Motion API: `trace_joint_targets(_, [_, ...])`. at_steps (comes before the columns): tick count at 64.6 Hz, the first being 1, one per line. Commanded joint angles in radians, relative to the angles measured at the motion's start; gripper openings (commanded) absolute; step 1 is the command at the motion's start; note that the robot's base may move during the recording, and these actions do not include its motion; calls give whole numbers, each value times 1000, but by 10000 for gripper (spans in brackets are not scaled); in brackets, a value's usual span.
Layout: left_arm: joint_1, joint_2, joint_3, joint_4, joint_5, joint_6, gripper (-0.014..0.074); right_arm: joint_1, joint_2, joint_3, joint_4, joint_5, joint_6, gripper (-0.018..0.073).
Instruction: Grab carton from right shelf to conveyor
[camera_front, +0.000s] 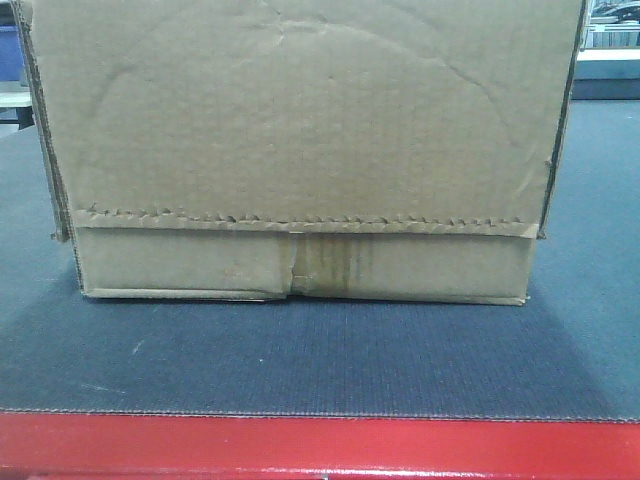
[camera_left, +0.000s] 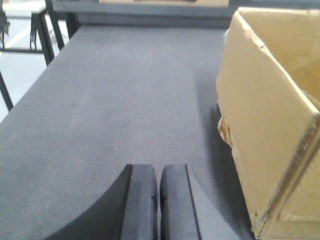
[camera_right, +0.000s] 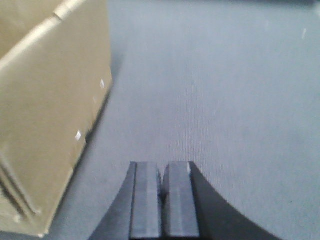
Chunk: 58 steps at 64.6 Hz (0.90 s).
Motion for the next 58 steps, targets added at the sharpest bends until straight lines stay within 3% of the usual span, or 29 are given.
trace_joint_targets(1, [2, -55, 24, -1, -35, 2, 16, -1, -114, 57, -21, -99, -8, -78])
trace_joint_targets(18, [2, -136, 28, 5, -33, 2, 16, -1, -359, 123, -21, -150, -8, -78])
trace_joint_targets(58, [2, -136, 28, 5, -37, 2, 15, -1, -368, 123, -21, -165, -8, -78])
